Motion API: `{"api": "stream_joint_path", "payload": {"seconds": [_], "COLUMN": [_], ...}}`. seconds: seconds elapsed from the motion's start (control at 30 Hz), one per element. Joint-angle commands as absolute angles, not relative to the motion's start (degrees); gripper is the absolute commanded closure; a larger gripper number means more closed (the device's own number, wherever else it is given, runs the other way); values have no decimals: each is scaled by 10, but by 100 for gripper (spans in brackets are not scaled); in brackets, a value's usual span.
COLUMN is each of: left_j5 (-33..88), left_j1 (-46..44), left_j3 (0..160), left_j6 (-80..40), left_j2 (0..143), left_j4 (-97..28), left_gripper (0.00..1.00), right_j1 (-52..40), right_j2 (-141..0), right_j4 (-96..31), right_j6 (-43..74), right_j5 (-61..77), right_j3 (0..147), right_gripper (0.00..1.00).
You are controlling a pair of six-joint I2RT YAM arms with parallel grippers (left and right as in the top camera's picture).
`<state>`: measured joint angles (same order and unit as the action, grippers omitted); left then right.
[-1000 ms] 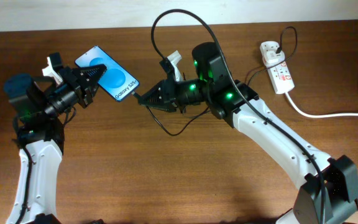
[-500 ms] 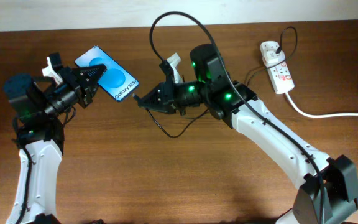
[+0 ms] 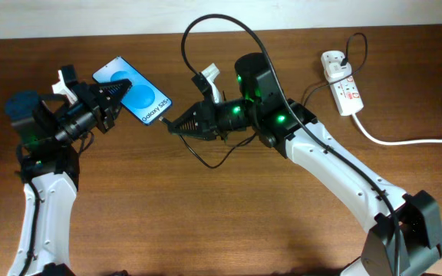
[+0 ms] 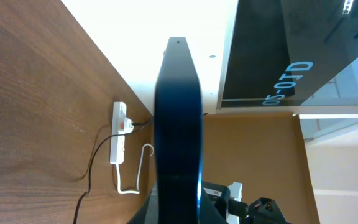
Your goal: Plug charger to phone and switch on socket
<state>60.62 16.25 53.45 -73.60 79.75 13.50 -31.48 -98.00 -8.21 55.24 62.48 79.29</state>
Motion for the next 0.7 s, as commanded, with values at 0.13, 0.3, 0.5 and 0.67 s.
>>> {"api": "stream_joint_path", "payload": {"seconds": [0.13,0.3,0.5,0.67], "left_j5": [615,615,615,616], "left_j1": [163,163,163,163], "left_j3": [543,543,543,543], "left_j6": [-739,-739,-740,-740], "left_j2": [793,793,793,793], "left_j4": [141,141,141,141], "left_gripper": [100,100,100,100], "right_j1": [-319,-319,-319,-319], "right_j2": [-981,-981,-982,-983], "right_j4": [-81,-81,-81,-81], "right_j6": [567,591,595,594], "right_j5": [621,610,602,593], "right_j3": [793,793,793,793], "right_gripper": [96,96,96,96]}}
